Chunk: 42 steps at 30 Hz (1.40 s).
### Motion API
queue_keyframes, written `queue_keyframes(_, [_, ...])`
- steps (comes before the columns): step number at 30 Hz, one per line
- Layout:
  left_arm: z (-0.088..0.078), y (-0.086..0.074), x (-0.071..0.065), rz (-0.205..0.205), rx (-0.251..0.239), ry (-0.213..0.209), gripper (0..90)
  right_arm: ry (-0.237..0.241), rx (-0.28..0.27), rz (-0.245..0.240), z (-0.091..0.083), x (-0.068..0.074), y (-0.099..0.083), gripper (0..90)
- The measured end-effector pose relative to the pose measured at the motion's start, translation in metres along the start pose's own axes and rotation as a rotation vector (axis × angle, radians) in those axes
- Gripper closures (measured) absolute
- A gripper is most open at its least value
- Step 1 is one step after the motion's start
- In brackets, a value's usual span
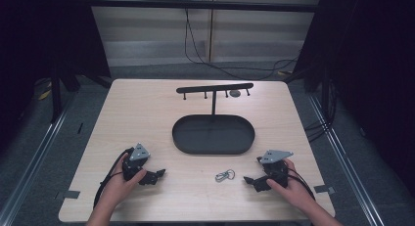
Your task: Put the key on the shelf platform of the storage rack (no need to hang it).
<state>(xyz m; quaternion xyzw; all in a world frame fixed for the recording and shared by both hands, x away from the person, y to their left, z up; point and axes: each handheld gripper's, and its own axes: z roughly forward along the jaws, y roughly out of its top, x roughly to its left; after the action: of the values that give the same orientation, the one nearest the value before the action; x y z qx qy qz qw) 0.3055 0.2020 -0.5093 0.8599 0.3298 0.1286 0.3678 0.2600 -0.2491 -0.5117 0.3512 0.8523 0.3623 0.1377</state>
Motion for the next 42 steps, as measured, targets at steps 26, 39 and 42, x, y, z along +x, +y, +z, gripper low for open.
queue_keyframes(26, [0.000, 0.000, 0.000, 0.013, 0.002, -0.005, 8.8, 0.100, 0.222, -0.069, 0.000, 0.017, 0.036, 31.7])
queue_keyframes(39, [0.000, 0.000, 0.000, 0.013, 0.004, -0.005, 8.5, 0.126, 0.319, -0.128, 0.012, 0.035, 0.067, 36.9])
queue_keyframes(42, [0.000, 0.000, 0.000, 0.011, 0.005, -0.006, 8.4, 0.132, 0.332, -0.139, 0.012, 0.035, 0.071, 36.7])
